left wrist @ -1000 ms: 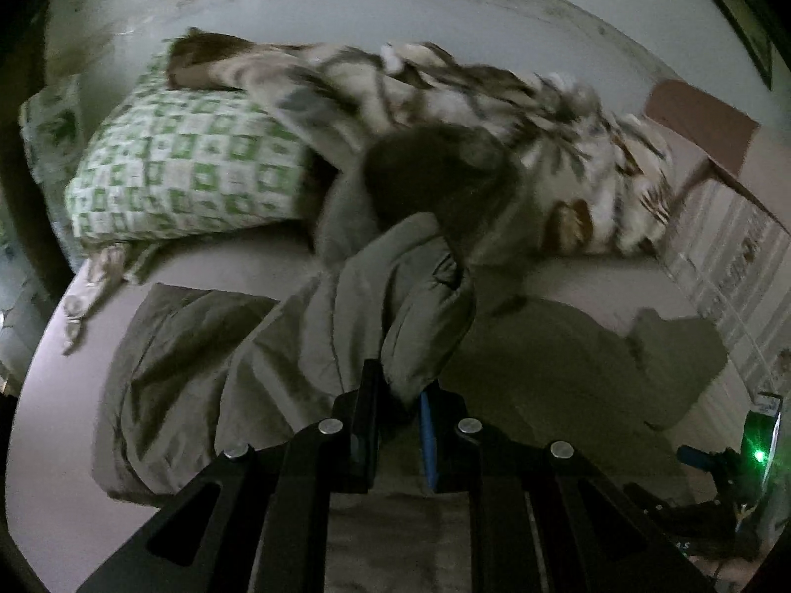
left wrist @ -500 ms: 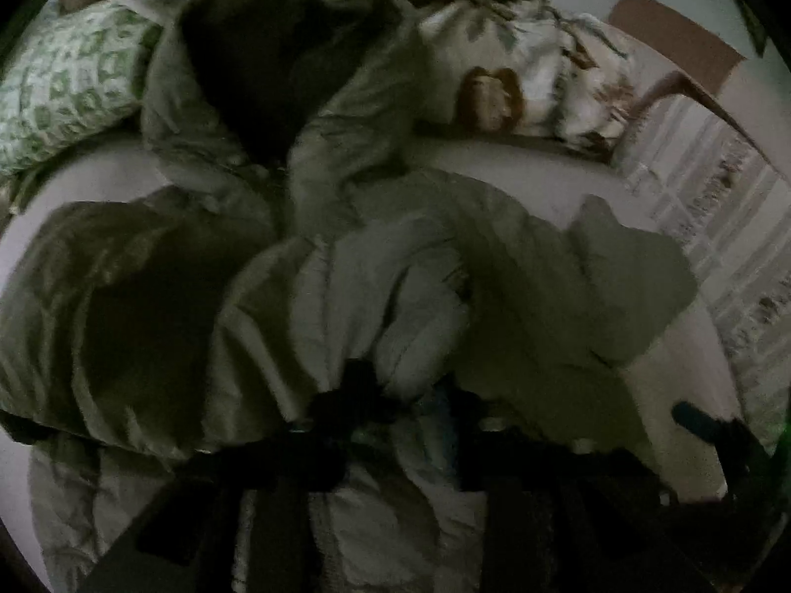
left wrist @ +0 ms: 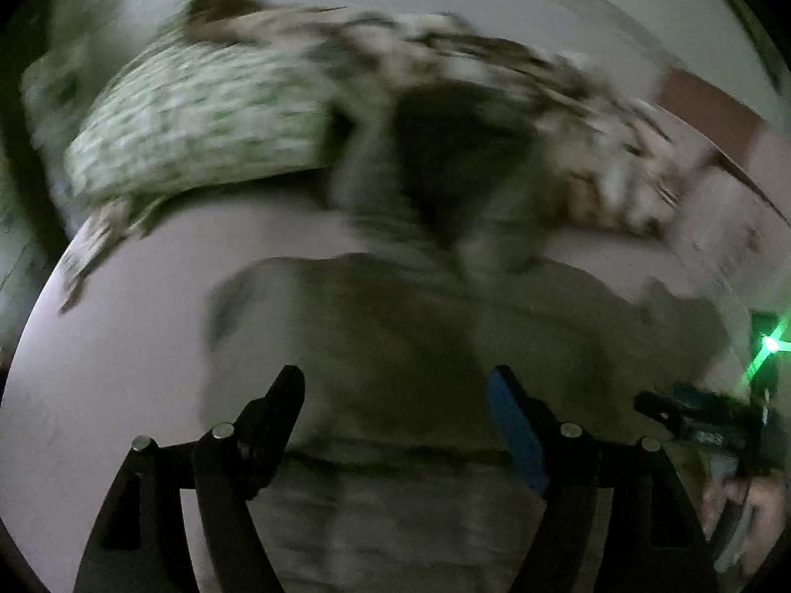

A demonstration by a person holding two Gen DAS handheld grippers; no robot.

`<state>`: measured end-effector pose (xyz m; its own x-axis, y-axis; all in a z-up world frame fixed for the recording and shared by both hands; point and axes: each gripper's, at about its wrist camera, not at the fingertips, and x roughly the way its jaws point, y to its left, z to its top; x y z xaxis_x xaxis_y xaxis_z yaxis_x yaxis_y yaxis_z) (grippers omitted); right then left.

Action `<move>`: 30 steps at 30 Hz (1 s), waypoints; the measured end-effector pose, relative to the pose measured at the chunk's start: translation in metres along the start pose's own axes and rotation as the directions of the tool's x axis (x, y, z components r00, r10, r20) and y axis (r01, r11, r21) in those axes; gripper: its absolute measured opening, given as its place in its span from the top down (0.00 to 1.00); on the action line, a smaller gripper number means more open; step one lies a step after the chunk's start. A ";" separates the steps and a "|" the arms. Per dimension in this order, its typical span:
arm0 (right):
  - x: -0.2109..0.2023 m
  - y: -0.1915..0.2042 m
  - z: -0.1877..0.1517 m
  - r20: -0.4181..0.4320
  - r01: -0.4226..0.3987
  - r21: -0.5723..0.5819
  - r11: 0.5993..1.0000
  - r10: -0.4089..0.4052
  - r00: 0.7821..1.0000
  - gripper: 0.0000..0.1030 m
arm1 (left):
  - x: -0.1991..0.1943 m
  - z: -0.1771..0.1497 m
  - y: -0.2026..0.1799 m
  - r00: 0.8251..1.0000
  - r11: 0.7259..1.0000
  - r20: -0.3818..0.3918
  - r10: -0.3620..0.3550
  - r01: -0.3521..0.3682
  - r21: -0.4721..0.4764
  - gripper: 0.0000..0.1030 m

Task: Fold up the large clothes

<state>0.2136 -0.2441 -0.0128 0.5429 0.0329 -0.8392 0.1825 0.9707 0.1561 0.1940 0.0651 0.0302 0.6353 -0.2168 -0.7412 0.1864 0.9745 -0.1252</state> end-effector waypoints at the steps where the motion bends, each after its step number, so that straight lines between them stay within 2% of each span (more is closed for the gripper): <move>1: 0.007 0.007 0.004 -0.012 -0.018 0.002 1.000 0.018 1.000 0.00 | 0.002 0.002 0.017 1.000 0.999 -0.002 0.015 -0.015 -0.039 0.25; 6: 0.040 0.033 0.014 -0.060 -0.047 -0.003 0.999 0.047 0.997 0.02 | 0.029 0.003 0.067 0.993 0.983 -0.054 0.109 -0.115 -0.145 0.25; 7: 0.049 0.037 0.015 -0.079 -0.068 0.015 0.998 0.069 0.994 0.11 | 0.038 0.002 0.072 0.991 0.980 -0.073 0.115 -0.125 -0.152 0.25; 8: 0.056 0.038 0.015 -0.099 -0.092 0.035 0.995 0.095 0.991 0.32 | 0.043 0.000 0.074 0.990 0.980 -0.086 0.115 -0.127 -0.152 0.25; 10: 0.071 0.038 0.016 -0.140 -0.126 0.090 0.988 0.138 0.980 0.62 | 0.054 -0.006 0.075 0.988 0.983 -0.114 0.104 -0.120 -0.141 0.25; 12: 0.069 0.041 0.018 -0.123 -0.127 0.064 0.990 0.135 0.983 0.69 | 0.062 -0.011 0.072 0.985 0.984 -0.132 0.112 -0.129 -0.125 0.25; 13: 0.063 0.043 0.019 -0.099 -0.113 0.022 0.993 0.115 0.988 0.78 | 0.065 -0.013 0.070 0.984 0.985 -0.142 0.108 -0.125 -0.117 0.25; 16: 0.035 0.035 0.027 -0.007 0.007 -0.068 0.998 -0.008 1.000 0.83 | 0.078 -0.023 0.059 0.975 0.992 -0.198 0.095 -0.109 -0.058 0.25; 19: 0.020 0.013 0.038 0.046 0.090 -0.067 0.994 -0.087 0.995 0.84 | 0.087 -0.037 0.041 0.970 0.996 -0.223 0.094 -0.093 0.015 0.25; 21: 0.020 -0.002 0.042 0.040 0.106 -0.040 0.994 -0.105 0.994 0.84 | 0.090 -0.043 0.032 0.968 0.994 -0.228 0.107 -0.098 0.050 0.25; 24: 0.041 -0.005 0.035 -0.007 0.179 -0.073 0.981 -0.180 0.984 0.85 | 0.097 -0.050 0.022 0.961 0.984 -0.225 0.162 -0.140 0.110 0.25; 27: 0.059 -0.012 0.025 -0.039 0.169 -0.063 0.984 -0.171 0.984 0.85 | 0.100 -0.051 0.024 0.960 0.985 -0.232 0.159 -0.138 0.106 0.25; 30: 0.055 -0.015 0.022 -0.006 0.134 -0.022 0.991 -0.134 0.991 0.83 | 0.095 -0.049 0.026 0.960 0.986 -0.233 0.153 -0.131 0.106 0.25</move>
<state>0.2584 -0.2620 -0.0497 0.5087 -0.0961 -0.8556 0.2357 0.9713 0.0311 0.2224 0.0724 -0.0762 0.4637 -0.0457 -0.8848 0.1798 0.9827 0.0435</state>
